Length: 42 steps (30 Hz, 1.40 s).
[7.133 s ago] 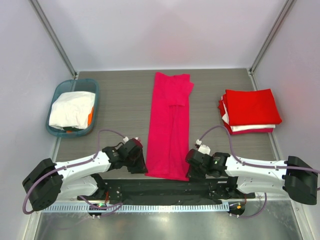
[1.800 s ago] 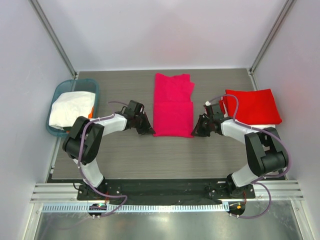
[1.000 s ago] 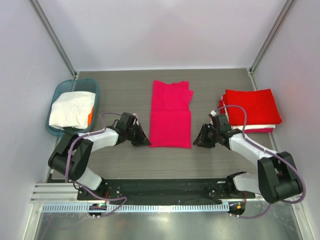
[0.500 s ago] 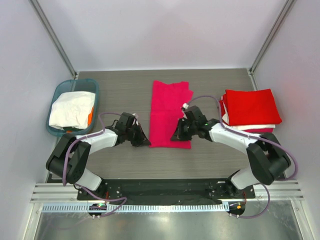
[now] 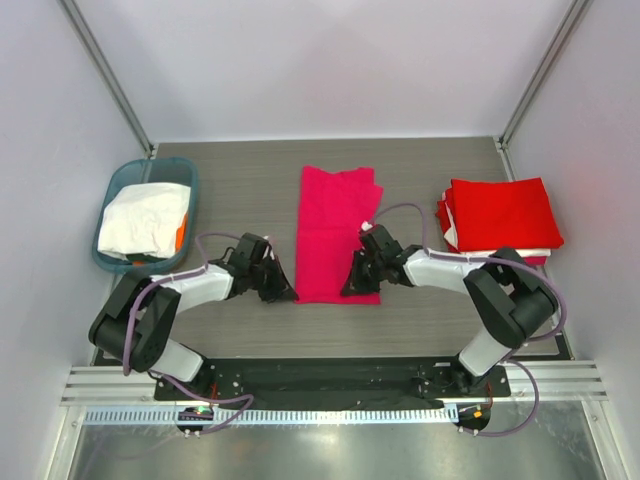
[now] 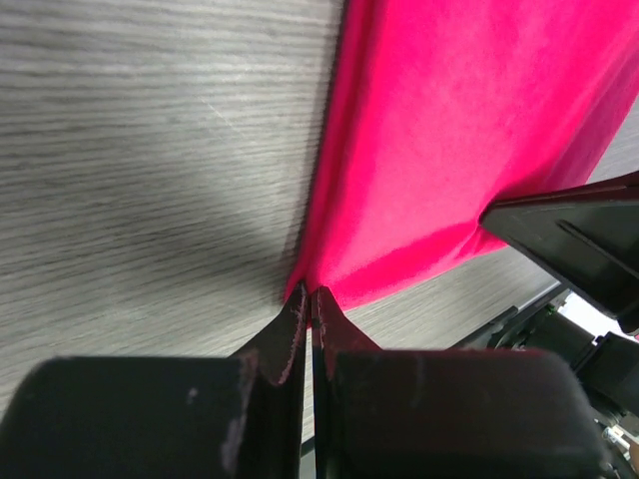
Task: Fold and stack the t-shirts
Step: Fold the tshirt
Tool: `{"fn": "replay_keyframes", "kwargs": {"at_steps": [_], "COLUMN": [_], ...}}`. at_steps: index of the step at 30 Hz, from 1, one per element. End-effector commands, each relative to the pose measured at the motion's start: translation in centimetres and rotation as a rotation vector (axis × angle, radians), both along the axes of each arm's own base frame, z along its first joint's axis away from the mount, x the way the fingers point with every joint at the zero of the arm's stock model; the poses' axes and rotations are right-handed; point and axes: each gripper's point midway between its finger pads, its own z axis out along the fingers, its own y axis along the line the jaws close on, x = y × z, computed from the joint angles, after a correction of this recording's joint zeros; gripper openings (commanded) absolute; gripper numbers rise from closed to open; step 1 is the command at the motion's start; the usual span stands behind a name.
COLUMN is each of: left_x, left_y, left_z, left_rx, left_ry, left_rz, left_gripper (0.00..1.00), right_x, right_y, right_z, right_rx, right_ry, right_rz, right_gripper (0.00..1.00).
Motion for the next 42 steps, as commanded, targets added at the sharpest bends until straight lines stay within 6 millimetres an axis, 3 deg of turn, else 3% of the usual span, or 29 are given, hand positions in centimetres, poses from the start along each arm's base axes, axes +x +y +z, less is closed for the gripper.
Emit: {"fn": "replay_keyframes", "kwargs": {"at_steps": [1, 4, 8, 14, 17, 18, 19, 22, 29, 42], "left_x": [-0.8, -1.0, -1.2, -1.6, -1.8, -1.9, -2.0, -2.3, -3.1, -3.2], "left_y": [0.7, 0.9, 1.1, 1.2, 1.3, 1.3, 1.2, 1.3, 1.3, 1.7], "left_z": [-0.4, -0.6, -0.6, -0.3, 0.0, 0.0, 0.1, 0.2, 0.1, 0.5], "left_rx": [0.03, 0.038, 0.039, 0.026, 0.019, 0.017, 0.013, 0.01, 0.013, 0.029], "left_ry": [-0.006, -0.007, -0.007, -0.015, -0.017, -0.02, -0.022, -0.022, -0.019, -0.032], "left_rz": [-0.016, -0.011, -0.009, -0.009, -0.003, -0.003, -0.003, 0.008, 0.016, 0.017], "left_gripper": [0.0, 0.0, 0.0, 0.0, 0.0, 0.0, 0.0, 0.0, 0.0, 0.03], "right_x": [-0.7, -1.8, -1.9, -2.0, -2.3, -2.5, -2.5, -2.9, -4.4, -6.0], "right_y": [-3.3, -5.8, -8.9, -10.4, -10.2, -10.1, -10.1, -9.8, -8.0, -7.5], "right_z": [-0.6, -0.7, 0.0, 0.6, 1.0, 1.1, 1.3, 2.0, 2.1, -0.4], "right_rx": [-0.064, -0.104, -0.121, -0.164, -0.151, -0.14, -0.135, -0.104, -0.028, -0.027], "right_ry": [-0.022, -0.029, -0.063, -0.078, -0.072, -0.07, -0.076, -0.087, -0.057, 0.004], "right_rz": [-0.055, -0.08, -0.138, -0.144, -0.128, -0.125, -0.127, -0.114, -0.064, -0.057], "right_gripper": [0.01, 0.01, 0.01, 0.08, 0.13, 0.17, 0.29, 0.41, 0.42, 0.39]}}
